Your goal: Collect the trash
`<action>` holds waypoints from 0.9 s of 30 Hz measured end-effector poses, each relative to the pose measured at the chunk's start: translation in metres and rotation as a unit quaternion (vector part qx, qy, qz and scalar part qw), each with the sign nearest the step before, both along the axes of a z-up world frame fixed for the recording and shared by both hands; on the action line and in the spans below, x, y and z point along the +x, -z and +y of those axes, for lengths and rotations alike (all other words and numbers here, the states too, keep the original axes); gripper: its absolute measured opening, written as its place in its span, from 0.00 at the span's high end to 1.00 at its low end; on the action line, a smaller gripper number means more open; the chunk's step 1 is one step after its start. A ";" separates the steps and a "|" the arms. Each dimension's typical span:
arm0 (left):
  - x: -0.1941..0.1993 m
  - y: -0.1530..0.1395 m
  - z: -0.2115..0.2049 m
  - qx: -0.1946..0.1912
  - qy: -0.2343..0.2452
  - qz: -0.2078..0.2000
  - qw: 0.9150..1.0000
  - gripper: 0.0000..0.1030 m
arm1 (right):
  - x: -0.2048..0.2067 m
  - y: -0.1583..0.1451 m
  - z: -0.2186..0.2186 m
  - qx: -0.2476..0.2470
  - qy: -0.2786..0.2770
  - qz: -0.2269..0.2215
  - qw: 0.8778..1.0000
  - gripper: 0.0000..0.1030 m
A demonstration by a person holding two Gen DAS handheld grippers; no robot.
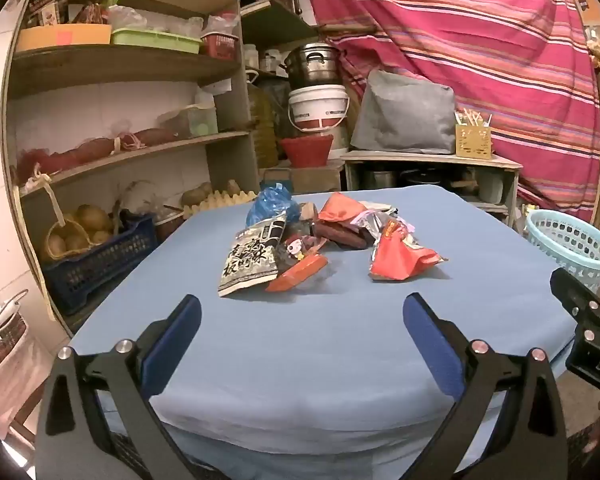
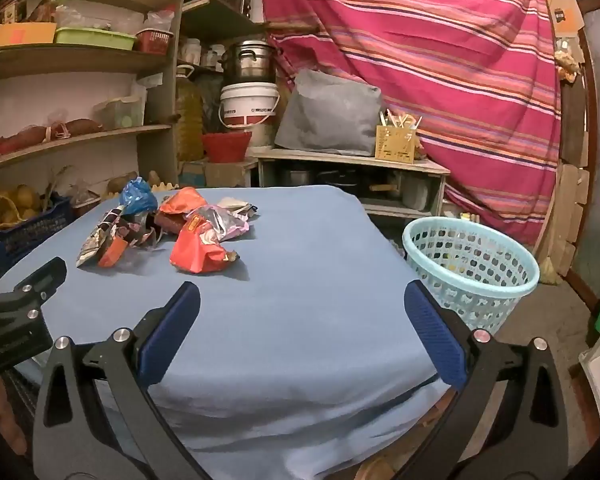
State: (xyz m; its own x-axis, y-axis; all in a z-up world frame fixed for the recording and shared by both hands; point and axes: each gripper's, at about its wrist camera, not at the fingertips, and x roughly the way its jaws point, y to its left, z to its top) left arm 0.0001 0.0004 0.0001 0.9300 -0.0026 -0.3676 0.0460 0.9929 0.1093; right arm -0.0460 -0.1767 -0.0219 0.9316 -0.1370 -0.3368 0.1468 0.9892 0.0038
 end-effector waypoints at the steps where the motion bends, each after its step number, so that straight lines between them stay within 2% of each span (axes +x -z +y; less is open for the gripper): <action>1: 0.000 0.000 0.000 0.001 -0.001 0.000 1.000 0.04 | 0.000 0.000 0.000 0.002 -0.001 0.001 1.000 0.04; 27: -0.001 -0.005 -0.001 0.001 0.001 -0.006 1.000 0.04 | -0.002 0.001 -0.004 -0.004 0.004 -0.002 1.000 0.04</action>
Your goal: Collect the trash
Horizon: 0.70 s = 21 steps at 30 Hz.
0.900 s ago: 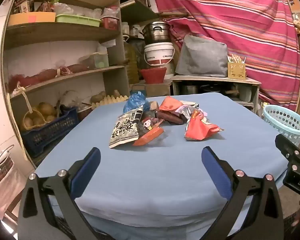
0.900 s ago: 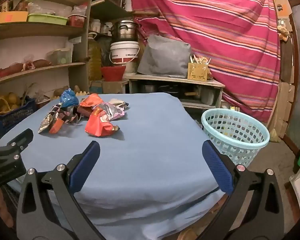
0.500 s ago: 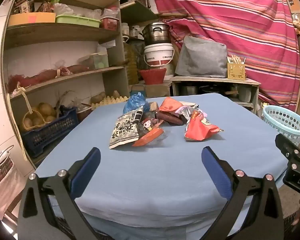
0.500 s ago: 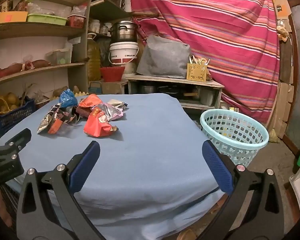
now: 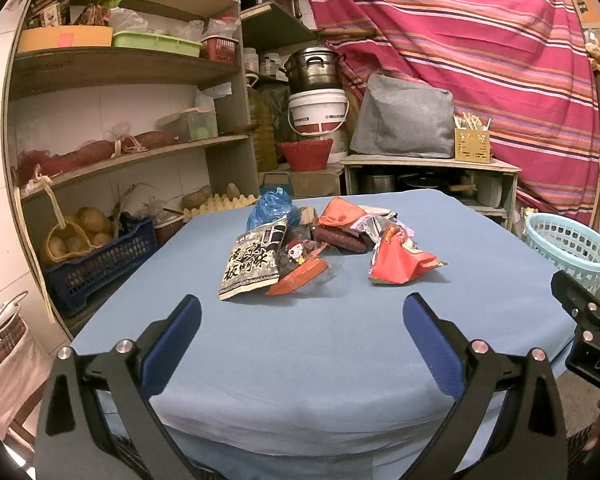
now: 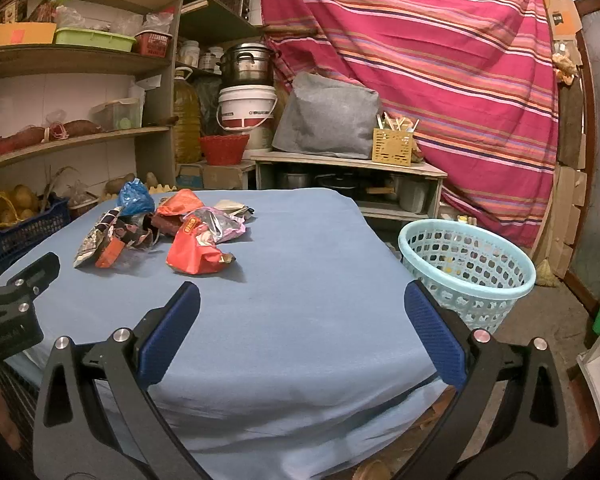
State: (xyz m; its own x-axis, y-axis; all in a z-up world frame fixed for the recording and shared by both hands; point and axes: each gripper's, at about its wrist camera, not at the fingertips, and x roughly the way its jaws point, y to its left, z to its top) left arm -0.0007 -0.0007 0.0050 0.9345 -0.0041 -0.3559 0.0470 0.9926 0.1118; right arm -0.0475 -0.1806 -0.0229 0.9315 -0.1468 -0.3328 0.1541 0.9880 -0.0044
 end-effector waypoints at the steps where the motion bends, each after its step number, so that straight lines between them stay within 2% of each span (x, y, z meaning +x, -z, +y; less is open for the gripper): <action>1: 0.000 0.000 0.000 0.000 0.000 0.000 1.000 0.04 | 0.000 0.000 -0.001 0.000 0.001 0.000 1.000 0.04; 21: -0.003 -0.001 0.002 0.000 0.000 -0.002 1.000 0.04 | -0.002 -0.003 -0.003 0.002 0.003 -0.001 1.000 0.04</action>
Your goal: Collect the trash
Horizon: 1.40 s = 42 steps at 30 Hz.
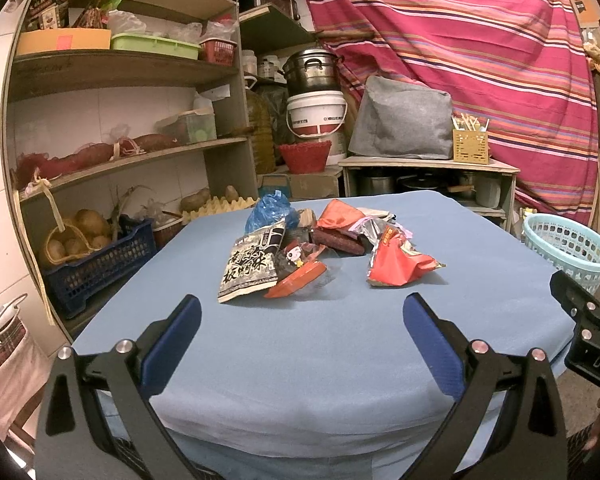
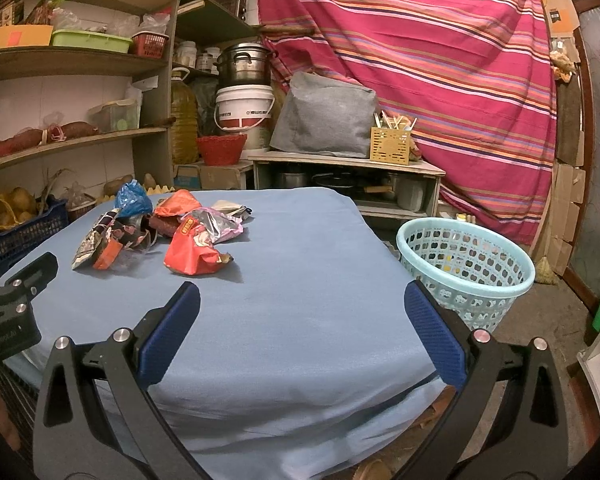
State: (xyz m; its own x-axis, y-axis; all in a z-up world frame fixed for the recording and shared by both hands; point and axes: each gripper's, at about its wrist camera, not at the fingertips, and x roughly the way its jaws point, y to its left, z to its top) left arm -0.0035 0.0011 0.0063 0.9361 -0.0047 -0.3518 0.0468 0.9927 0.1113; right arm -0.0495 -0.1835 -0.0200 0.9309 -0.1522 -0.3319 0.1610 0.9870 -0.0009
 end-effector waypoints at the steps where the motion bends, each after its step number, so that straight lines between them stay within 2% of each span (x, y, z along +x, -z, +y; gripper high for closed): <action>1: 0.000 0.000 0.000 0.000 0.000 0.000 1.000 0.04 | 0.000 0.000 -0.001 0.000 0.000 0.000 1.000 0.04; 42: 0.000 -0.006 -0.002 0.001 0.000 -0.004 1.000 0.04 | -0.001 0.000 -0.002 -0.002 0.000 0.000 1.000 0.04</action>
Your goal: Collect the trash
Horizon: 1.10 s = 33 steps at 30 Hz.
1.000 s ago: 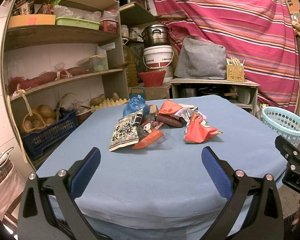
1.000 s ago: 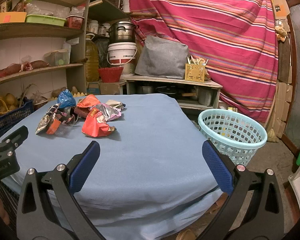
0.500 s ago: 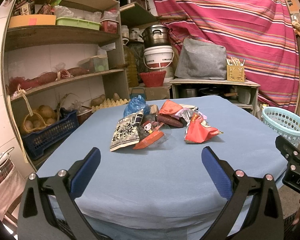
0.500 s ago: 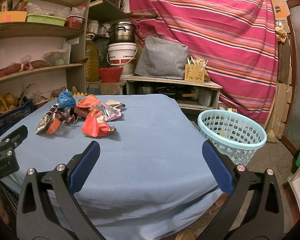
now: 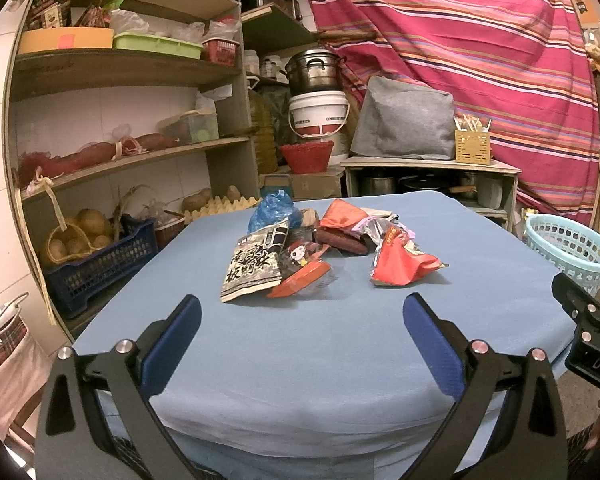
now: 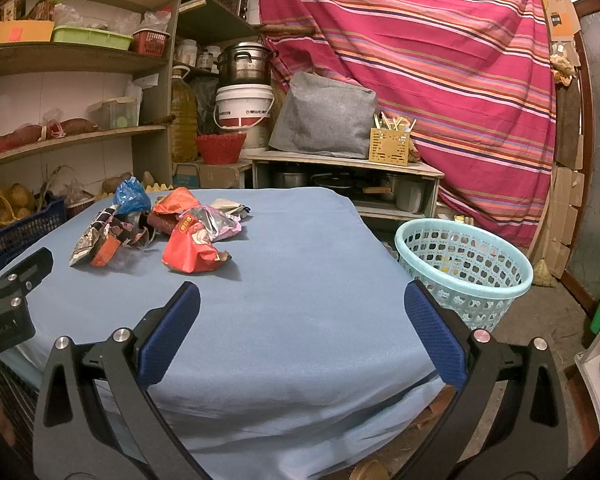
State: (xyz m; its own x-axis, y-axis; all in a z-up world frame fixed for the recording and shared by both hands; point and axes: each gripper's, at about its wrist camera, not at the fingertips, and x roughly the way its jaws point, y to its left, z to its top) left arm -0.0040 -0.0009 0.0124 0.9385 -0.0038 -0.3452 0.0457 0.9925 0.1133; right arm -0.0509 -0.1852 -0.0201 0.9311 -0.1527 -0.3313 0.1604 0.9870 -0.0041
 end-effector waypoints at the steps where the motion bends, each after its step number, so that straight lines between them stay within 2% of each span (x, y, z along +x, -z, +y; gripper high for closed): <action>1: 0.000 0.000 0.000 0.000 0.000 0.000 1.000 0.04 | 0.000 0.000 0.000 0.000 0.000 0.000 1.000 0.04; 22: 0.000 0.000 0.000 -0.003 -0.001 0.001 1.000 0.04 | 0.000 0.000 -0.002 -0.001 0.002 -0.003 1.000 0.04; 33: 0.005 0.002 0.013 -0.010 -0.010 0.001 1.000 0.04 | 0.005 -0.004 -0.004 -0.004 0.007 -0.003 1.000 0.04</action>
